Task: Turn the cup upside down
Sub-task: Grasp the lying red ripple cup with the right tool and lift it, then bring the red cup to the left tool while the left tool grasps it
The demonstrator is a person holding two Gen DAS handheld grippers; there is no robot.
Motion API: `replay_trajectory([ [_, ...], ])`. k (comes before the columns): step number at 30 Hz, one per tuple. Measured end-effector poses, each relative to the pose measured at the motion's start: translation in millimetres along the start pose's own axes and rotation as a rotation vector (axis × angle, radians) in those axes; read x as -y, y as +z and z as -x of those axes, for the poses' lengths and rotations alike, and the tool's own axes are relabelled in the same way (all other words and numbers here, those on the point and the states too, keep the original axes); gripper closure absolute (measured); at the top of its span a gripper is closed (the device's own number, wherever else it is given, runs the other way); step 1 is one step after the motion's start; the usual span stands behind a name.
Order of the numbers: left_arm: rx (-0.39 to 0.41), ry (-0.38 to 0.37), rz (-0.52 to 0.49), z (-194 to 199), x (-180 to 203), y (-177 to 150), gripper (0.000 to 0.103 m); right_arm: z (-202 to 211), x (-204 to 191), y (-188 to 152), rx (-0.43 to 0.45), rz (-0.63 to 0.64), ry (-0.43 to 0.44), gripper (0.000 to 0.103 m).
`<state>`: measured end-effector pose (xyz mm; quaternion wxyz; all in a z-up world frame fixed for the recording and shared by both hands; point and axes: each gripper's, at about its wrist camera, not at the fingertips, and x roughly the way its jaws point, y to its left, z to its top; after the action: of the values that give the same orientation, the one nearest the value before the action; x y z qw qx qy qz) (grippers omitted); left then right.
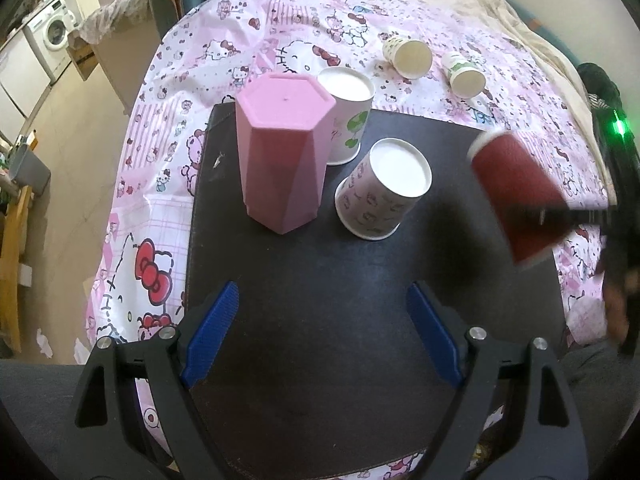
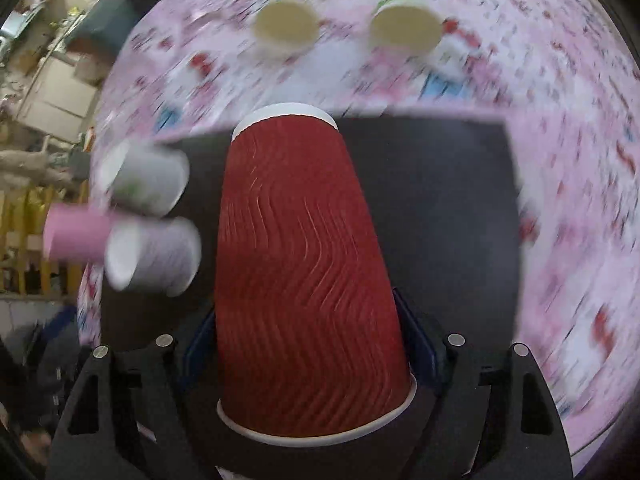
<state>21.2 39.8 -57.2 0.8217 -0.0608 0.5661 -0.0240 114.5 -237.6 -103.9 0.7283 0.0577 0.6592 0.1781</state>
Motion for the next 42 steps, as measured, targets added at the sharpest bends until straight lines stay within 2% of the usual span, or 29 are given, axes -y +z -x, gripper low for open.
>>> replay_trajectory([
  [4, 0.02, 0.008, 0.012, 4, -5, -1, 0.019, -12, -25, -38, -0.005, -0.017, 0.027, 0.021],
  [8, 0.028, 0.012, 0.026, 5, -8, -1, 0.019, -18, -38, -71, 0.017, -0.09, 0.055, 0.021],
  [13, 0.053, 0.01, 0.047, 10, -12, 0, 0.019, -27, -42, -91, 0.024, -0.193, 0.101, 0.021],
  [17, 0.048, 0.005, 0.046, 10, -12, 0, 0.019, -40, -51, -97, 0.007, -0.202, 0.087, 0.02],
  [20, 0.047, 0.006, 0.043, 10, -11, -1, 0.019, -40, -49, -98, 0.014, -0.215, 0.094, 0.019],
  [24, 0.045, 0.002, 0.046, 9, -10, -1, 0.019, -45, -46, -95, -0.022, -0.236, 0.123, 0.018],
  [26, 0.045, 0.004, 0.041, 9, -10, -1, 0.019, -47, -45, -95, -0.043, -0.239, 0.143, 0.013],
  [27, 0.044, 0.004, 0.039, 9, -10, 0, 0.019, -46, -45, -94, -0.041, -0.234, 0.143, 0.01],
  [38, 0.037, 0.017, 0.027, 5, -7, -2, 0.019, -35, -41, -90, -0.011, -0.213, 0.185, 0.006],
  [42, 0.033, 0.02, 0.013, 3, -5, -3, 0.019, -21, -36, -85, 0.028, -0.202, 0.211, 0.003],
])
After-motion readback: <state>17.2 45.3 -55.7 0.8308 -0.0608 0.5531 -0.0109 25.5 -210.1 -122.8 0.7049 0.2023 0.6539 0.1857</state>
